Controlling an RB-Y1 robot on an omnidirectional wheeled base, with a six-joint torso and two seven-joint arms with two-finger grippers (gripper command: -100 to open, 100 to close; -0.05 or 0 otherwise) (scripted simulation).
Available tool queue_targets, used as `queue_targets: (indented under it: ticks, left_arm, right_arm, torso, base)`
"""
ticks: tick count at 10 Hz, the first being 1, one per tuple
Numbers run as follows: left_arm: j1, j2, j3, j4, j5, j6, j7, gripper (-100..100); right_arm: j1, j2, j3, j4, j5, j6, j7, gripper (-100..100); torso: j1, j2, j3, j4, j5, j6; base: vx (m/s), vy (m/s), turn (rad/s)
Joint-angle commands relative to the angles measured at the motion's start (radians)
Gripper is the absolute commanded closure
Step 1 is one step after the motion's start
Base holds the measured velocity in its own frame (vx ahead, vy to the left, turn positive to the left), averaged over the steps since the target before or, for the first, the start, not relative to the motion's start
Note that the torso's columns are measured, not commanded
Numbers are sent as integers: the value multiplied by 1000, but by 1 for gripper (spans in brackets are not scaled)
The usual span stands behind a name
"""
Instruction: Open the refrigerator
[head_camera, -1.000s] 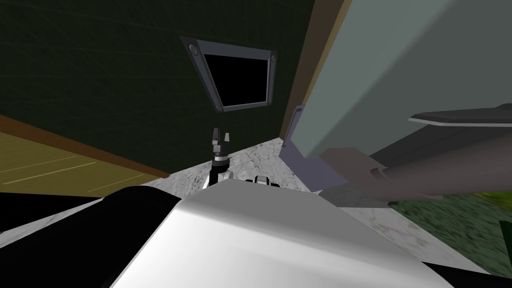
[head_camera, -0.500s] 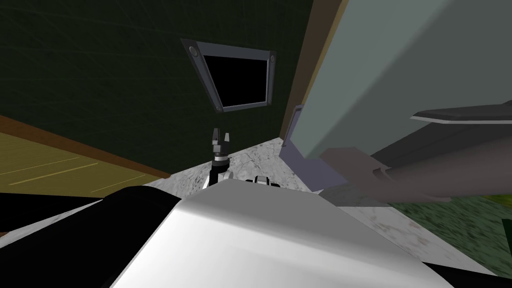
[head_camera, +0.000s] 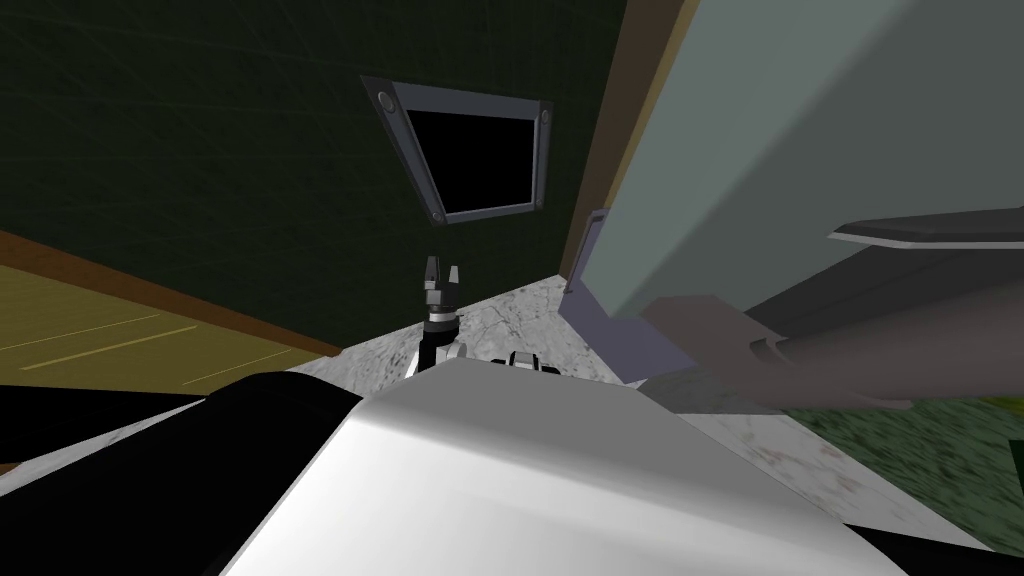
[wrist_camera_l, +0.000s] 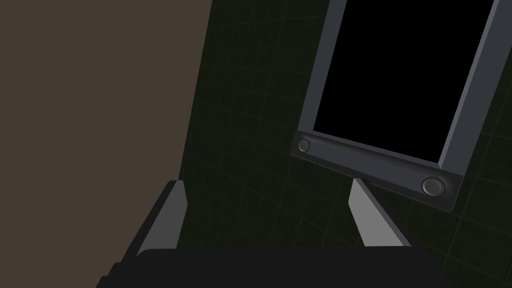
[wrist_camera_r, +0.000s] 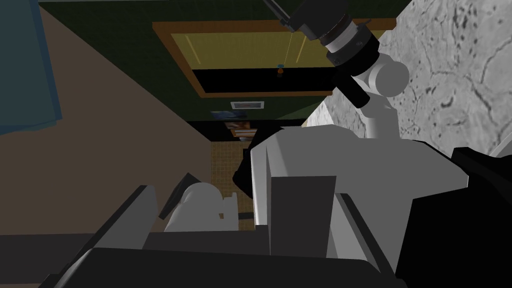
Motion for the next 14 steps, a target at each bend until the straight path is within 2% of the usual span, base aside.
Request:
queue_targets:
  ticks: [1,4,12,13,14]
  left_arm:
    - [0,0,0,0,0,0,0,0]
    - [0,0,0,0,0,0,0,0]
    - [0,0,0,0,0,0,0,0]
    - [0,0,0,0,0,0,0,0]
    - [0,0,0,0,0,0,0,0]
  right_arm:
    - [-26,-25,-23,27,-29,14,-33,-100]
    - [-33,-31,-28,33,-37,18,-41,-100]
    - [-33,-31,-28,33,-37,18,-41,-100]
    - [-38,-59,-33,35,-33,-4,-67,-100]
    - [-38,-59,-33,35,-33,-4,-67,-100]
  torso:
    - [0,1,-2,-1,3,1]
    - [5,-1,0,-3,1,5]
    - [4,2,-2,-1,2,3]
    - [3,2,-4,0,4,4]
    - [4,3,-2,-1,3,4]
  base:
    - [-46,-16,-11]
    - [-10,-13,11]
    - [-1,2,-1]
    - [-44,-11,-16]
    - [-41,-31,5]
